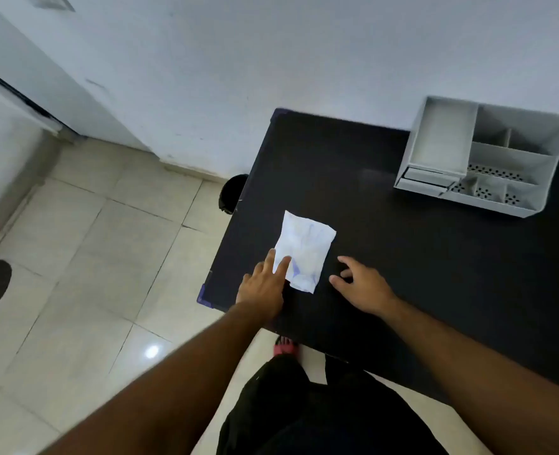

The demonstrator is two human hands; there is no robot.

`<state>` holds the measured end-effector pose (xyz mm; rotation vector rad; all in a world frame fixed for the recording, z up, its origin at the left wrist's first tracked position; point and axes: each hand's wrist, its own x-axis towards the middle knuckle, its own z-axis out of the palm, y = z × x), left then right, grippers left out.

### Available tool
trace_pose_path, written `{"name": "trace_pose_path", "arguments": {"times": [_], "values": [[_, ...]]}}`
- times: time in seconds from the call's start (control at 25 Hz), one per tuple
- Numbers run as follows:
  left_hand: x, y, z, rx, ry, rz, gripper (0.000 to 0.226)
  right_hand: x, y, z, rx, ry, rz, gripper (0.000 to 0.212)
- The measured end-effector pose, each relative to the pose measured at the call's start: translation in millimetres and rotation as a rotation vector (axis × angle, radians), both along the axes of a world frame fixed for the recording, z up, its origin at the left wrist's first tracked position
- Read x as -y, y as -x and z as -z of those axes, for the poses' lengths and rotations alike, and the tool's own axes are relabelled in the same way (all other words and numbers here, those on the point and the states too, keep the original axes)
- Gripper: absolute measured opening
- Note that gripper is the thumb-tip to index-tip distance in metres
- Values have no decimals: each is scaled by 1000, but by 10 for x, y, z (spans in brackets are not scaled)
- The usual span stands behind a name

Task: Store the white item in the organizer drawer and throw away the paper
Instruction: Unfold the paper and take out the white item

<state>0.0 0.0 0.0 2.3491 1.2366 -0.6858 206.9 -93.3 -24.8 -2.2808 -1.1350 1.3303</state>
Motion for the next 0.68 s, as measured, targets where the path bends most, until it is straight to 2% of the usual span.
{"name": "trace_pose_path", "arguments": {"times": [0.12, 0.24, 0.32, 0.44, 0.6, 0.68], "values": [[-149, -80, 109, 18, -48, 57, 88, -237, 9, 60, -122, 35, 101, 68], [-306, -134, 259, 63, -61, 140, 98, -414, 72, 11, -488, 159, 499, 55], [-464, -188, 294, 67, -36, 188, 95, -466, 99, -11, -632, 219, 681, 40], [-646, -242, 293, 115, -28, 217, 84, -485, 175, -1, -686, 223, 779, 23], [-776, -315, 134, 354, 110, 147, 50, -387, 143, -56, -642, 71, 852, 27], [-804, -414, 12, 454, 121, 116, 33, -325, 104, -141, -556, -9, 803, 25]]}}
